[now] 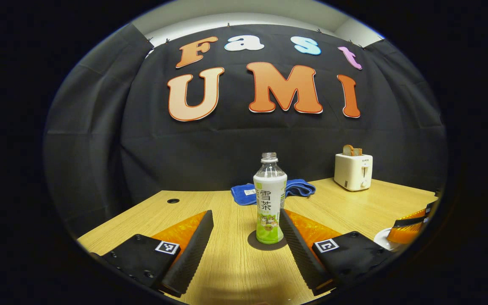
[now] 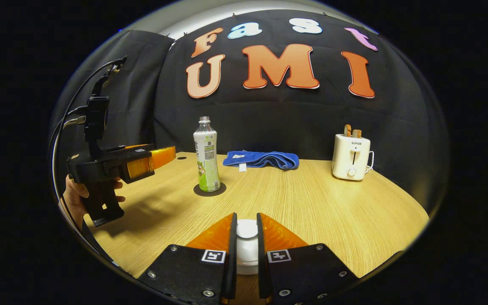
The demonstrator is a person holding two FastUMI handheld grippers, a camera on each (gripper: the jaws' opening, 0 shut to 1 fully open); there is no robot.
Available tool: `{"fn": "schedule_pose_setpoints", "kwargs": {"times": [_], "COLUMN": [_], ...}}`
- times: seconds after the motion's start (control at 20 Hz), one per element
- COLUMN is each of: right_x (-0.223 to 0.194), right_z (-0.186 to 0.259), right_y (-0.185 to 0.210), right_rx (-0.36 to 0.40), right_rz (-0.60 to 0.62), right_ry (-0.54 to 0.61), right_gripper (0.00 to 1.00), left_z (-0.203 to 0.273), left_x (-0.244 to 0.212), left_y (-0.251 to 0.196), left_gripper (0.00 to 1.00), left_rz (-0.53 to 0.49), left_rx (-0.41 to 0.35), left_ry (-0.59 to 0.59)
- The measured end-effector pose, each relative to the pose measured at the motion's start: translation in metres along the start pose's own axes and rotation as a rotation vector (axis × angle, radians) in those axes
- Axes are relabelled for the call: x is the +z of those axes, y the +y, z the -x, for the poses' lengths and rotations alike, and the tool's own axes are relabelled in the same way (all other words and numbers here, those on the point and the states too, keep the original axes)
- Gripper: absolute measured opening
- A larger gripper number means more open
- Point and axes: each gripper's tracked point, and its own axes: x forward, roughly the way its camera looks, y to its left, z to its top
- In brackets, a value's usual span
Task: Open the teacup lid with one hand, grasp the water bottle and pour water into the teacup with the other hand; after pouring, place the water bottle on the coaster and then close the teacup lid.
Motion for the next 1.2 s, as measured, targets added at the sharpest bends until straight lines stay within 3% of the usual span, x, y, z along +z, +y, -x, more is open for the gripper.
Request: {"fn": "schedule_pose_setpoints", "kwargs": {"times": [0.05, 0.25, 0.35, 0.4, 0.45, 0.65, 0.7, 0.85, 1.0, 1.2], "right_x": [-0.001, 0.0, 0.003, 0.007, 0.013, 0.05, 0.062, 0.095, 0.131, 0.155], "right_z": [0.001, 0.001, 0.004, 0.006, 0.007, 0.018, 0.02, 0.03, 0.046, 0.055], "right_y": [0.0, 0.003, 0.005, 0.006, 0.004, -0.007, -0.011, -0.024, -0.018, -0.025], "right_rx": [0.0, 0.013, 0.026, 0.029, 0.027, 0.002, -0.007, -0.055, -0.035, -0.066], "right_rz": [-0.006, -0.031, -0.043, -0.044, -0.039, -0.045, -0.051, -0.039, -0.025, -0.023], "right_ry": [0.006, 0.022, 0.031, 0.026, 0.014, -0.089, -0.119, -0.206, -0.301, -0.381], "right_gripper": [0.22, 0.27, 0.33, 0.3, 0.39, 0.48, 0.55, 0.66, 0.71, 0.77], "left_z": [0.001, 0.01, 0.015, 0.017, 0.02, 0.031, 0.035, 0.046, 0.057, 0.075], "left_x": [0.001, 0.016, 0.024, 0.03, 0.035, 0.058, 0.064, 0.079, 0.09, 0.108], "left_y": [-0.002, -0.002, 0.001, 0.002, 0.002, 0.008, 0.01, 0.016, 0.018, 0.017], "left_gripper": [1.0, 1.0, 0.95, 0.95, 0.95, 1.0, 0.99, 0.96, 0.99, 0.98], "left_rz": [0.003, 0.044, 0.064, 0.075, 0.086, 0.099, 0.102, 0.115, 0.119, 0.112], "left_rx": [-0.001, -0.005, 0.003, -0.001, -0.003, 0.001, 0.005, 0.02, 0.021, 0.027], "left_ry": [-0.002, -0.027, -0.039, -0.052, -0.065, -0.1, -0.109, -0.136, -0.148, -0.199]}}
